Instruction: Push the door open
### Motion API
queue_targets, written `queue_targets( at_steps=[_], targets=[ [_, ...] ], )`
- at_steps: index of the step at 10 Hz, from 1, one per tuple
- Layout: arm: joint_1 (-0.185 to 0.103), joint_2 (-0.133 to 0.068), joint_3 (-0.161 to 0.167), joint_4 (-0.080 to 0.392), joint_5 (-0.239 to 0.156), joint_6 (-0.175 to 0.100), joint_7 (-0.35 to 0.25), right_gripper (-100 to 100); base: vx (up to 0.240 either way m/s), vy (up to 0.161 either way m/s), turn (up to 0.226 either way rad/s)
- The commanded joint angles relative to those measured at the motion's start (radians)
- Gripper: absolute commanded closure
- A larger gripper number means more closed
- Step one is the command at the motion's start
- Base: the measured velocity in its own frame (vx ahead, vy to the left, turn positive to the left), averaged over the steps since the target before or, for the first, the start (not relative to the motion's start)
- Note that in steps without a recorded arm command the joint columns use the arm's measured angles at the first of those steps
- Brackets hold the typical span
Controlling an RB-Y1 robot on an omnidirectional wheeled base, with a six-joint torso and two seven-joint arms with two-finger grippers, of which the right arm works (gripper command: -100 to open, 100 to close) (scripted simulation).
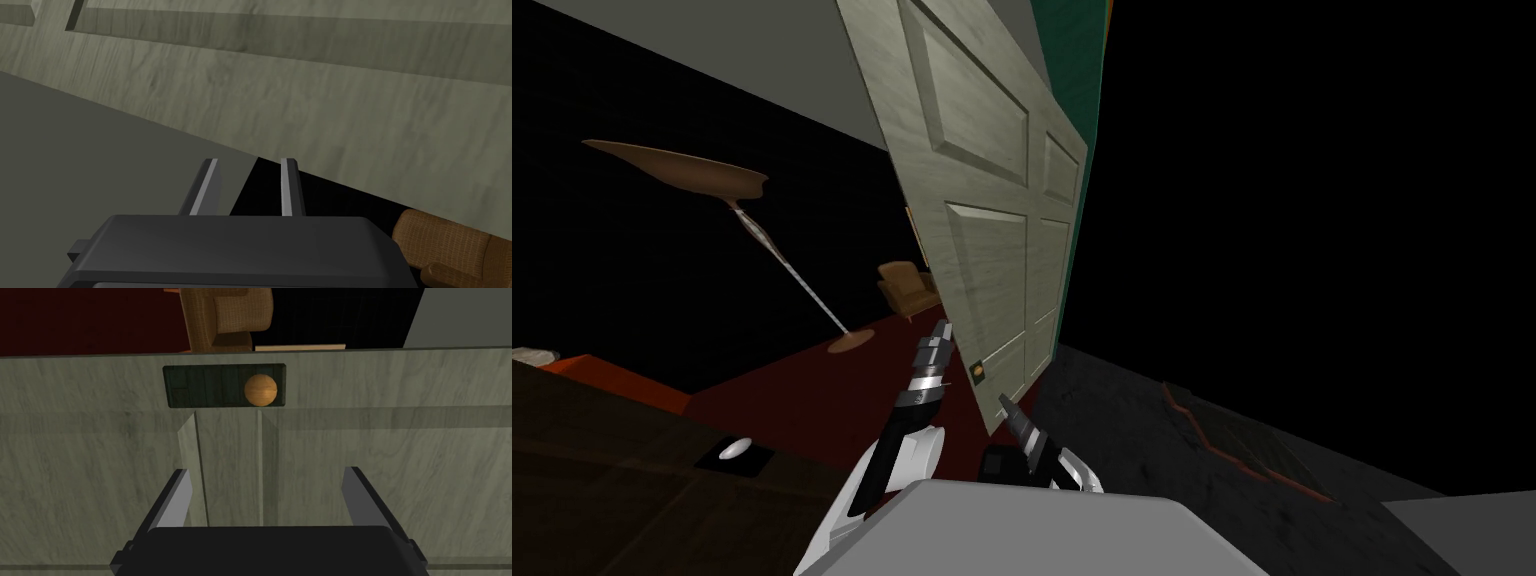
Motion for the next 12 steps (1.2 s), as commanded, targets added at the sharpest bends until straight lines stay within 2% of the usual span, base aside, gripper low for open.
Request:
queue_targets(
  at_steps=[1, 3, 4, 7, 12],
  targets=[
    [0.005, 0.007, -0.034, -0.013, -0.005, 0.022, 0.011, -100, -0.083, 0.139, -0.057],
    [0.005, 0.025, -0.072, -0.001, -0.011, 0.032, 0.025, -100, -0.055, 0.147, -0.077],
    [0.007, 0.019, -0.06, -0.01, -0.009, 0.03, 0.02, -100, -0.016, 0.063, -0.016],
    [0.005, 0.016, -0.071, -0.001, -0.009, 0.031, 0.027, -100, 0.114, 0.145, 0.027],
    [0.0, 0.04, -0.087, 0.018, -0.009, 0.026, 0.037, -100, 0.161, 0.164, 0.029]
  ],
)
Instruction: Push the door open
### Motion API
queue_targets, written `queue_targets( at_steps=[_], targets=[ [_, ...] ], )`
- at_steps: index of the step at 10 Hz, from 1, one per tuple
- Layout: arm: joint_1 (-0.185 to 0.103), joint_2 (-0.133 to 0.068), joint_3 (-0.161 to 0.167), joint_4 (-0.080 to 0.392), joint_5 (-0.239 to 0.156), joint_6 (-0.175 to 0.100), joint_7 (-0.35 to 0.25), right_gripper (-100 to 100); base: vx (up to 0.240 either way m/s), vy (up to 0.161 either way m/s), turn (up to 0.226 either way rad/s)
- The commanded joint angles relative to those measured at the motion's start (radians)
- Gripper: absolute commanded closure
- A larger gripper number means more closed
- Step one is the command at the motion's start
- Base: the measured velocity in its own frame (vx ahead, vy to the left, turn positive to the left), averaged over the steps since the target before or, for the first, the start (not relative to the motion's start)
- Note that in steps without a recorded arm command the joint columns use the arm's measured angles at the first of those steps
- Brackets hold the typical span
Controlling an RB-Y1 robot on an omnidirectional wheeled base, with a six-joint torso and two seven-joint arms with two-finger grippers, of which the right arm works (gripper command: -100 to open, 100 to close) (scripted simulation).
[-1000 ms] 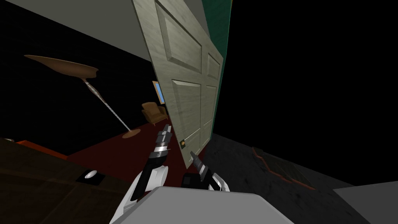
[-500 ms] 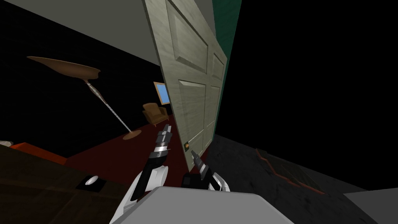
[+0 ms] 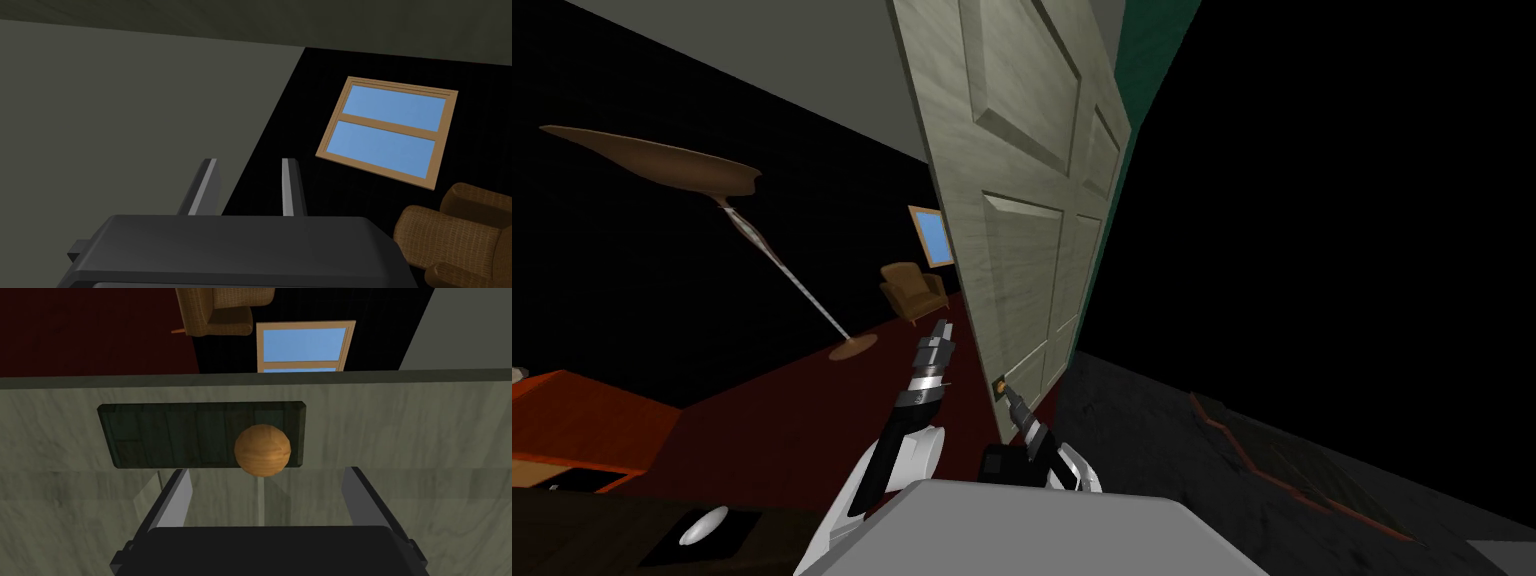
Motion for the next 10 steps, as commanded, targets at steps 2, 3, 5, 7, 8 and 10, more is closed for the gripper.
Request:
queue_targets(
  at_steps=[2, 3, 5, 7, 8, 10],
  targets=[
    [0.0, 0.0, 0.0, 0.0, 0.0, 0.0, 0.0, 100, 0.026, 0.031, -0.002],
    [0.0, 0.0, 0.0, 0.0, 0.0, 0.0, 0.0, 100, -0.025, -0.028, 0.003],
    [0.0, 0.0, 0.0, 0.0, 0.0, 0.0, 0.0, 100, -0.017, -0.022, 0.001],
    [0.0, 0.0, 0.0, 0.0, 0.0, 0.0, 0.0, 100, -0.003, -0.003, 0.0],
    [0.004, -0.008, -0.024, 0.0, -0.008, 0.005, 0.008, -100, -0.134, -0.023, -0.151],
    [0.006, -0.001, -0.045, 0.0, -0.014, 0.009, 0.015, -100, -0.207, -0.021, -0.126]
  ],
)
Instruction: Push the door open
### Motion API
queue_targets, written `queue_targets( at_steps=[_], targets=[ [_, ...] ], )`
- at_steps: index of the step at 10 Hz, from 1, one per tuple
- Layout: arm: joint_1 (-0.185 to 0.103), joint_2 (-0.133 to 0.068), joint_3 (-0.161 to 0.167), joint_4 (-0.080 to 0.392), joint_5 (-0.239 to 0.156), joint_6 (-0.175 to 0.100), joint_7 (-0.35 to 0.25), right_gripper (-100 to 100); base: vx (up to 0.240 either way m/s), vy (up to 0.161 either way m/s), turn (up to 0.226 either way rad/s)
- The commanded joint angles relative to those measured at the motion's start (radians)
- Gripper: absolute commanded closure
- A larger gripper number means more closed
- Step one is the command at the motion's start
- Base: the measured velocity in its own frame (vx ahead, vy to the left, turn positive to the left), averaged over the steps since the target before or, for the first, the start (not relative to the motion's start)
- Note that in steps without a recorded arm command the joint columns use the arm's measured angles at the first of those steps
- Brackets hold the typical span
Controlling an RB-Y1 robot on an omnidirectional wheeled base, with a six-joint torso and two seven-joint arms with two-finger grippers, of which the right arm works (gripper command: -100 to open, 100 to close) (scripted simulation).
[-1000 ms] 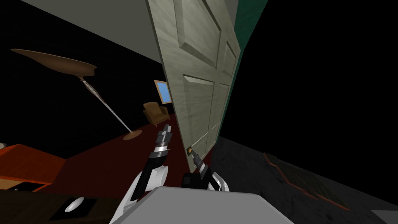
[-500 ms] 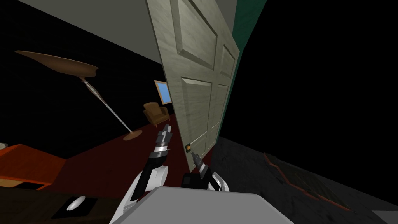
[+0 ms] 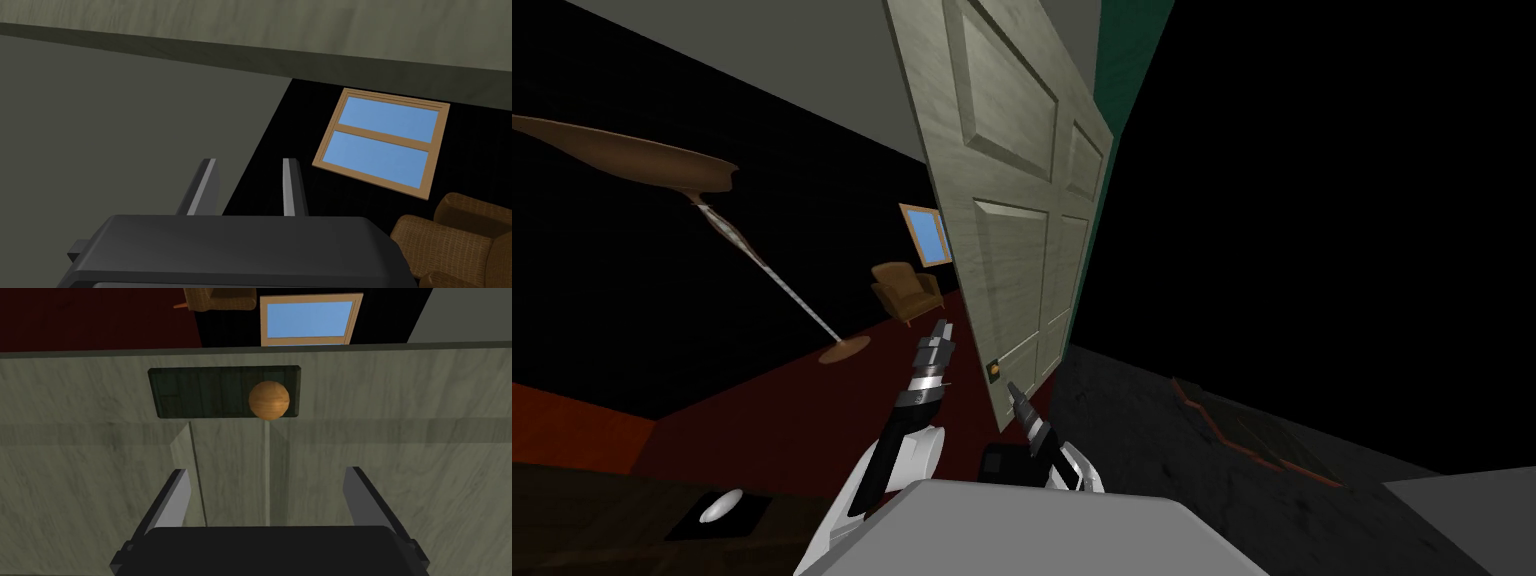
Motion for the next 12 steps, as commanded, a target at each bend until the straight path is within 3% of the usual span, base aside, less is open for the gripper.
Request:
queue_targets(
  at_steps=[1, 3, 5, 9, 10, 11, 12],
  targets=[
    [0.004, 0.013, -0.02, -0.003, -0.006, 0.006, 0.006, -100, -0.178, -0.032, -0.104],
    [0.004, -0.002, -0.017, -0.004, -0.004, 0.005, 0.007, -100, -0.018, 0.034, 0.01],
    [0.002, -0.005, -0.021, 0.001, -0.004, 0.002, 0.01, -100, 0.155, 0.148, 0.017],
    [-0.002, 0.014, -0.032, 0.012, -0.005, -0.005, 0.016, -100, 0.17, 0.142, 0.02],
    [0.0, 0.009, -0.03, 0.008, -0.005, -0.003, 0.015, -100, 0.049, 0.057, -0.008],
    [0.0, 0.009, -0.03, 0.008, -0.005, -0.003, 0.015, 100, -0.001, -0.005, 0.004],
    [0.0, 0.009, -0.03, 0.008, -0.005, -0.003, 0.015, 100, -0.017, -0.024, 0.001]
  ],
)
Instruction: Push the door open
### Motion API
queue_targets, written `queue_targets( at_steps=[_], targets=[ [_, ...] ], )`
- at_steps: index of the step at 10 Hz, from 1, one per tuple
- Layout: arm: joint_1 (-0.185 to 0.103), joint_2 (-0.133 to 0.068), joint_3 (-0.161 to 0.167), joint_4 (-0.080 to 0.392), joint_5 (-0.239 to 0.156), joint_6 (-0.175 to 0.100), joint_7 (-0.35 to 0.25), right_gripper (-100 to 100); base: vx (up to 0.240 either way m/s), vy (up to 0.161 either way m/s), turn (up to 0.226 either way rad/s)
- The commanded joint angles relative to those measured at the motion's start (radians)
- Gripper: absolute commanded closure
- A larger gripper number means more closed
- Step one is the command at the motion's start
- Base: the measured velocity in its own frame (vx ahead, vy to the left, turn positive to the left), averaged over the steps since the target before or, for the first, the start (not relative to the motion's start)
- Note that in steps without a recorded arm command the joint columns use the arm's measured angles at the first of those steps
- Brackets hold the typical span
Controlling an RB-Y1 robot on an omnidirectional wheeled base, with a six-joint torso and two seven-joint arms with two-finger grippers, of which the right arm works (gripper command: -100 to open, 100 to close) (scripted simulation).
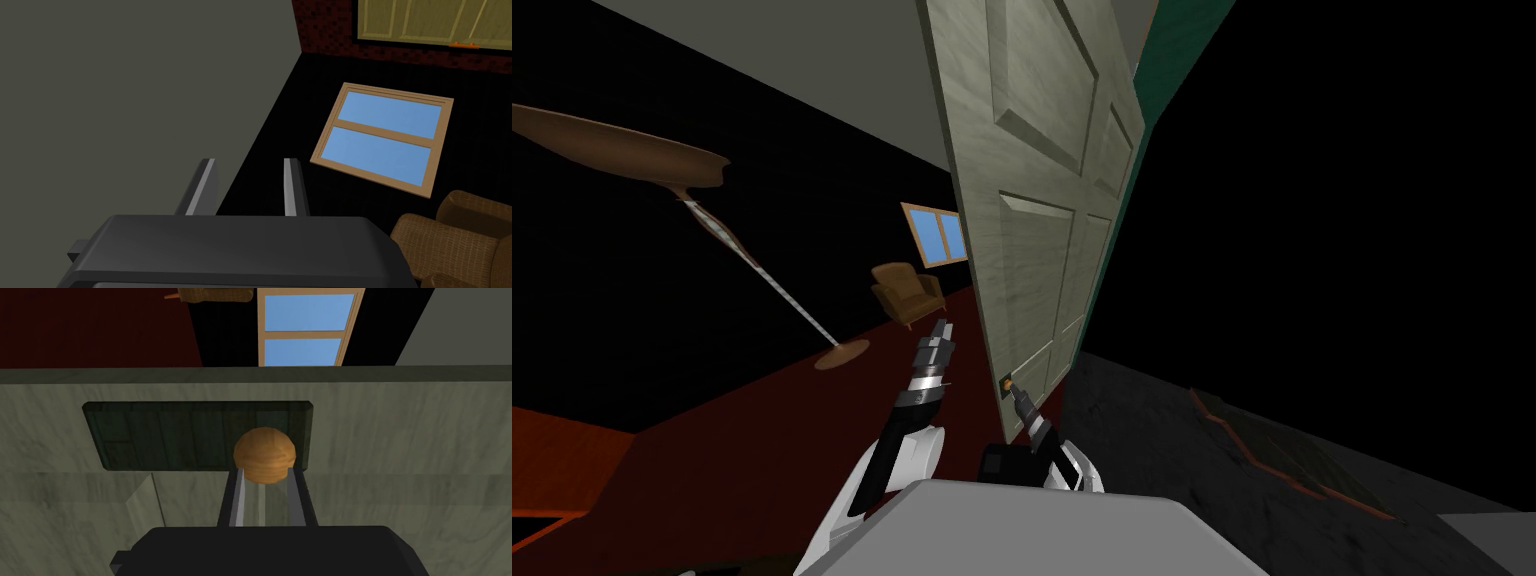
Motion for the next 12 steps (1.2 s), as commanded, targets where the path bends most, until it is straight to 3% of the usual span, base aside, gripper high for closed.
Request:
queue_targets(
  at_steps=[1, 4, 5, 10, 12],
  targets=[
    [0.001, -0.001, 0.0, 0.002, 0.0, 0.002, 0.0, 100, -0.024, -0.023, 0.003],
    [0.001, -0.001, 0.0, 0.002, 0.0, 0.002, 0.0, 100, -0.007, -0.006, 0.0],
    [0.005, -0.014, 0.0, -0.005, -0.002, 0.005, -0.002, -100, -0.106, -0.082, -0.068],
    [0.011, -0.011, -0.001, -0.019, -0.006, 0.012, -0.004, -100, -0.162, -0.09, -0.039],
    [0.009, -0.019, -0.006, -0.014, -0.007, 0.01, -0.001, -100, 0.089, 0.094, 0.026]
  ],
)
